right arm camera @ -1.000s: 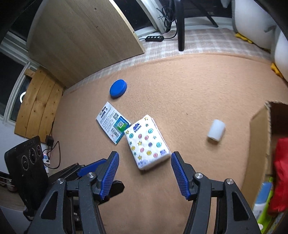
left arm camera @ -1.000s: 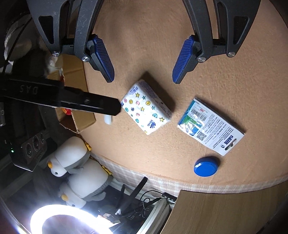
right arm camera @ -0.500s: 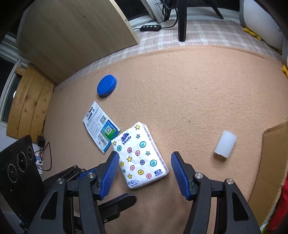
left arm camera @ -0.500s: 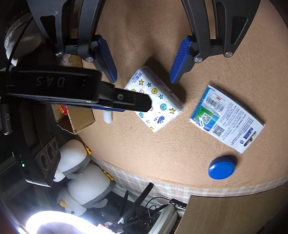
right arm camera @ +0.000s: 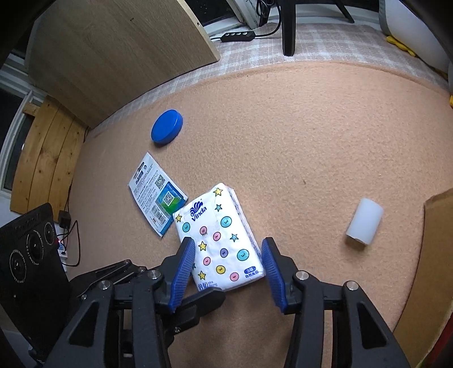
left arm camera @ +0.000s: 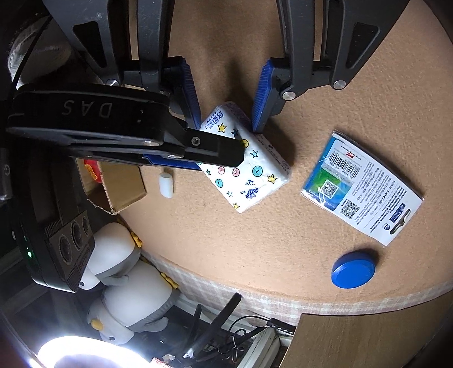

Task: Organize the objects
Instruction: 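Move the right tool to the white tissue pack and close on it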

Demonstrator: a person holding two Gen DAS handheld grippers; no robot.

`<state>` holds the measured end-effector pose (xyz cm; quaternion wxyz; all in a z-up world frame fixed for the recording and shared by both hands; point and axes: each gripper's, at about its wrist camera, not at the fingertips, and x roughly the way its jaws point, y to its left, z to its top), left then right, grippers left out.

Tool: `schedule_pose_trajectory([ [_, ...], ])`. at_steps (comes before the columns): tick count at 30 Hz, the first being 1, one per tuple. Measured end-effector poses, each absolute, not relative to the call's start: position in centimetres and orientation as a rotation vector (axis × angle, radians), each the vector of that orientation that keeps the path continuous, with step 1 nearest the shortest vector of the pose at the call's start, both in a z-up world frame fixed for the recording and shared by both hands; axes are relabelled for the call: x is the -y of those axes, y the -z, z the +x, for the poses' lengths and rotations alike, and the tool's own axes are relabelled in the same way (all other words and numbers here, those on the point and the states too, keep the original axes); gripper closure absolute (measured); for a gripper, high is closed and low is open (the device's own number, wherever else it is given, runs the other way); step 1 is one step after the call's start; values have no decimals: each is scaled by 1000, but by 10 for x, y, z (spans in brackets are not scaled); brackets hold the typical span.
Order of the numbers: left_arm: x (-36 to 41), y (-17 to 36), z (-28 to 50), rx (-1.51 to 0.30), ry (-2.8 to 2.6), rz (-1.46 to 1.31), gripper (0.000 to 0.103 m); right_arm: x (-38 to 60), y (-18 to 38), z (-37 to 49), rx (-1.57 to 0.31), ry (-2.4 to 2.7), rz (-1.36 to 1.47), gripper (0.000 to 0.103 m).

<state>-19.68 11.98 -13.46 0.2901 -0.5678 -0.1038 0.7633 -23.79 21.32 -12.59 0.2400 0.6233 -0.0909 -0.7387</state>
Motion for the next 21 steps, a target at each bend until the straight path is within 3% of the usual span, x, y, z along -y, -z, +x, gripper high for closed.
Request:
schedule_pose_trajectory([
  [10, -117, 132, -161, 203, -2021, -1507, 65, -213, 123, -196, 200, 2058, 1666, 60],
  [21, -120, 121, -91, 49, -2025, -1429, 65, -241, 126, -129, 383, 2068, 1651, 60],
])
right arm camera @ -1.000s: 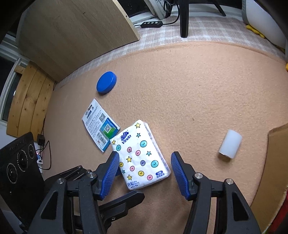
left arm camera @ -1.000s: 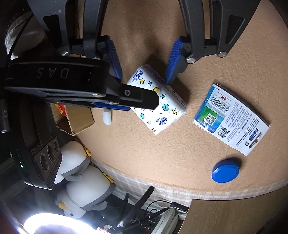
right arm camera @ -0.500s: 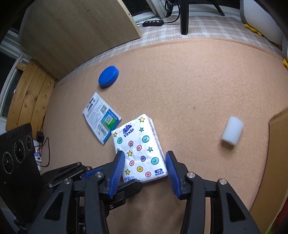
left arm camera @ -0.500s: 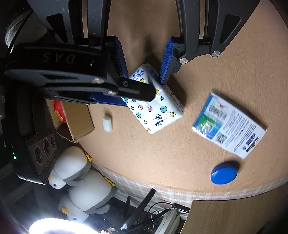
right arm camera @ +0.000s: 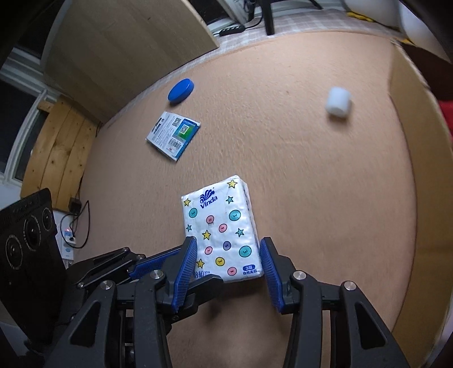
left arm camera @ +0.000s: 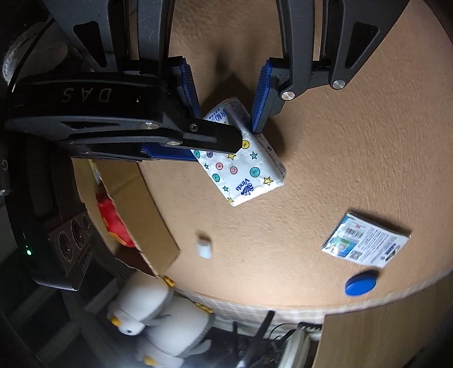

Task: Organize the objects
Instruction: 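Move the right tool to the white tissue pack and close on it, then lift the tissue pack with the right tool and carry it over the box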

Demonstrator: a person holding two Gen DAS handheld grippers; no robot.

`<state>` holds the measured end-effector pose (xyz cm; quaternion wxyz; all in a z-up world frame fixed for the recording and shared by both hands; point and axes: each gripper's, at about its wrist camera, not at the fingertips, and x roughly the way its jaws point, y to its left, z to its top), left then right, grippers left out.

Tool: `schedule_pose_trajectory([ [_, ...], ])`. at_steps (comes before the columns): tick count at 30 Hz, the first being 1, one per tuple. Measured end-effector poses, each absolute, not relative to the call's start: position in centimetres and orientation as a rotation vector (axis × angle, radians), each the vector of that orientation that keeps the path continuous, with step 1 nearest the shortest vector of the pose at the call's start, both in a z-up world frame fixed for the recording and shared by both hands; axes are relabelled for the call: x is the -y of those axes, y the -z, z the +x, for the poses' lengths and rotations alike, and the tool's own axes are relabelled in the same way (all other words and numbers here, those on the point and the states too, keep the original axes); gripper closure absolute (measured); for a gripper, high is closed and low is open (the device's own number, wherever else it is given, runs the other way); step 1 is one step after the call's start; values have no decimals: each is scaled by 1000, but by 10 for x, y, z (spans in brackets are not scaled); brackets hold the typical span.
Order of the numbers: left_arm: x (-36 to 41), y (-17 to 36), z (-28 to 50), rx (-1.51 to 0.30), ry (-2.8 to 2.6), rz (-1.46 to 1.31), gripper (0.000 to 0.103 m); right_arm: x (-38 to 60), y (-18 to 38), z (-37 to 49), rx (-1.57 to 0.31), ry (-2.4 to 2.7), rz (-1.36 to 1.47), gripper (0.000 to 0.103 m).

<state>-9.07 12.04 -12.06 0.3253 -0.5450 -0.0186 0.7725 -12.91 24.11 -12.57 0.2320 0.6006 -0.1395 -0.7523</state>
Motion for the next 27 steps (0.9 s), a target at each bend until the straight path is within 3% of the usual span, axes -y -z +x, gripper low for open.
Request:
schedule_pose_trajectory([
  [12, -152, 71, -59, 1, -2020, -1268, 65, -276, 75, -95, 430, 2223, 1515, 60],
  [27, -254, 31, -21, -106, -1900, -1107, 65, -378, 26, -64, 522, 2448, 1405, 61],
])
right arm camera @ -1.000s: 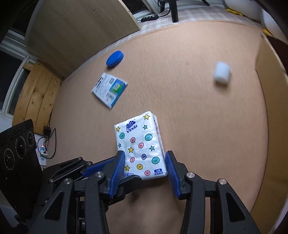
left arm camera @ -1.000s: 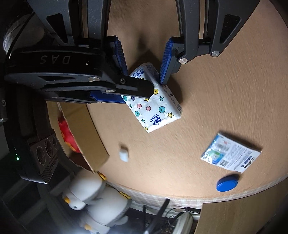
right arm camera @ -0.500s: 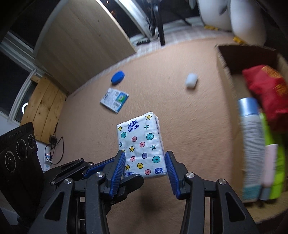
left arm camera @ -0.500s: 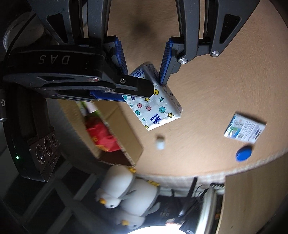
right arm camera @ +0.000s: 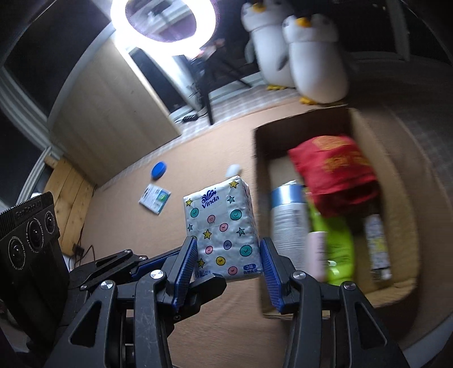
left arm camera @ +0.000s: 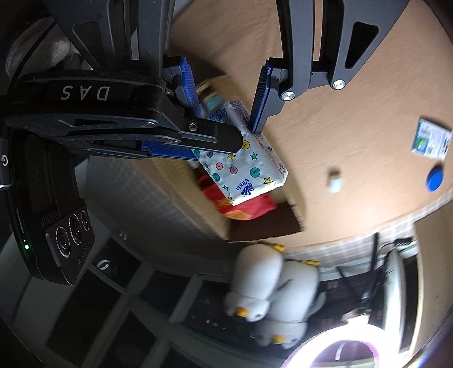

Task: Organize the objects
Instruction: 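Lift the tissue pack with the right tool and carry it over the box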

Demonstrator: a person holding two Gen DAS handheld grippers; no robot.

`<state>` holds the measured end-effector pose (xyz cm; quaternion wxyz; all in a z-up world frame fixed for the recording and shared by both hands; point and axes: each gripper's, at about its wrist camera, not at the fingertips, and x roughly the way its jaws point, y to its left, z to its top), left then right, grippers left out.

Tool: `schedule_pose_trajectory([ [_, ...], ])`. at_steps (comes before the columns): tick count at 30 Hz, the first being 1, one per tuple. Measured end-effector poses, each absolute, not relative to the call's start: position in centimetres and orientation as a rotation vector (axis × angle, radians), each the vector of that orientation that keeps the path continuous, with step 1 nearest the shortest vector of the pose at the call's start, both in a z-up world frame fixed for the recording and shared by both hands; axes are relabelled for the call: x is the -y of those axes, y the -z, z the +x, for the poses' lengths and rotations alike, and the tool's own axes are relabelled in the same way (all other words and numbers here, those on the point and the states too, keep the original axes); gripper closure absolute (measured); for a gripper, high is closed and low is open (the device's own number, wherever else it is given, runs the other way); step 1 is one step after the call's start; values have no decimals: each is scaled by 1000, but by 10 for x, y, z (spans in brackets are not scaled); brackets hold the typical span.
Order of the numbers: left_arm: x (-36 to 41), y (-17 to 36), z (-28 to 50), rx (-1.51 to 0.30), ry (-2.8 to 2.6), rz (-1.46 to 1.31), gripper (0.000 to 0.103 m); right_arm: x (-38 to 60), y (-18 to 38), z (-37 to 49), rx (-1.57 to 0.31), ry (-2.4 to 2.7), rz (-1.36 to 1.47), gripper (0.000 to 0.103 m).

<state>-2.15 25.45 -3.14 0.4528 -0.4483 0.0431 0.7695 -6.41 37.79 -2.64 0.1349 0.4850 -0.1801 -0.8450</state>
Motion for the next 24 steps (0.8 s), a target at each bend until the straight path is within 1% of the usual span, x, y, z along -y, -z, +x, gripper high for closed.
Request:
schedule_pose_trajectory([
  [14, -339, 48, -4, -157, -1793, -1108, 65, -458, 39, -57, 642, 2545, 1443, 61],
  [24, -363, 57, -6, -191, -1775, -1118, 65, -484, 50, -62, 666, 2553, 1469, 61],
])
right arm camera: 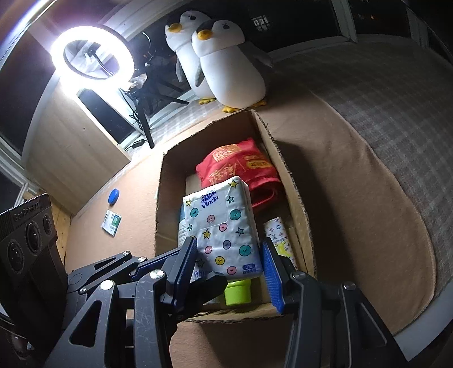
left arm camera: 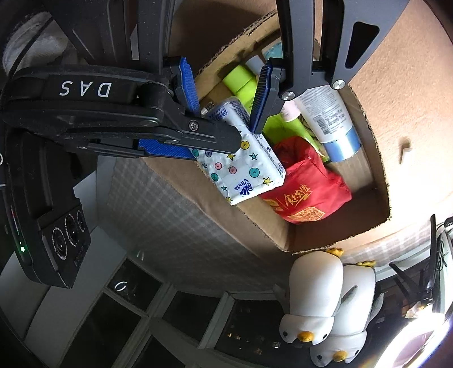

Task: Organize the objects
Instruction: 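Lift the tissue pack with the right tool and carry it over the box, then open the right tool to drop the tissue pack into the box, then move the right tool to the blue-and-white card package and close on it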

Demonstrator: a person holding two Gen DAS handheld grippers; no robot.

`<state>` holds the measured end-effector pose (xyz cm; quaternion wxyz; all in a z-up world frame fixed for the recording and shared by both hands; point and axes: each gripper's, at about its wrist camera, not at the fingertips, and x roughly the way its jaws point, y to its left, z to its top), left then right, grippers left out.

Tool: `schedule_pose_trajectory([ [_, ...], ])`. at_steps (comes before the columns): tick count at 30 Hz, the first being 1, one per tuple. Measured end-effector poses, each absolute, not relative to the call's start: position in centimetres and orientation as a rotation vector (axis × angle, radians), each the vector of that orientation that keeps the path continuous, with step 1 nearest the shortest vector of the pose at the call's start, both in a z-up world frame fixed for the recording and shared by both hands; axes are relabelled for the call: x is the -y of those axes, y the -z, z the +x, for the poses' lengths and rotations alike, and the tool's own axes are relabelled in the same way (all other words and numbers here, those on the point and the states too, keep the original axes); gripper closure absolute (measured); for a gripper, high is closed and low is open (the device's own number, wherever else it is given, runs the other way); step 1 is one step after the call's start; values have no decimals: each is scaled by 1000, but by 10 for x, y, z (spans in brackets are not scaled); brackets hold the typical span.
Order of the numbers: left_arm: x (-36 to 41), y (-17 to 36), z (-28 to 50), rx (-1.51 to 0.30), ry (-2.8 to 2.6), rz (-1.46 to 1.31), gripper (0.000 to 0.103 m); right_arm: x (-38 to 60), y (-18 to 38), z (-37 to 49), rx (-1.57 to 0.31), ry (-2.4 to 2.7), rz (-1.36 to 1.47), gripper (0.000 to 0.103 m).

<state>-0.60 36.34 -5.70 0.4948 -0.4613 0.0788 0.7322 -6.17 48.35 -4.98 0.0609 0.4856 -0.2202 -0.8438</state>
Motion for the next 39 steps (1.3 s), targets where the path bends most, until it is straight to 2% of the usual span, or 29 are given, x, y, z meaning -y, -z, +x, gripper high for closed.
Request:
schedule_pose_trajectory([
  [2, -365, 57, -7, -193, -1775, -1120, 63, -484, 51, -62, 666, 2547, 1469, 60],
  [6, -362, 58, -9, -192, -1787, -1125, 49, -486, 53, -62, 689, 2539, 1469, 58],
  [21, -318, 56, -25, -141, -1840, -1155, 49, -473, 50, -66, 727, 2533, 1451, 50],
  [39, -176, 56, -70, 23, -2053, -1262, 45, -377, 42, -99, 581, 2399, 1424, 46],
])
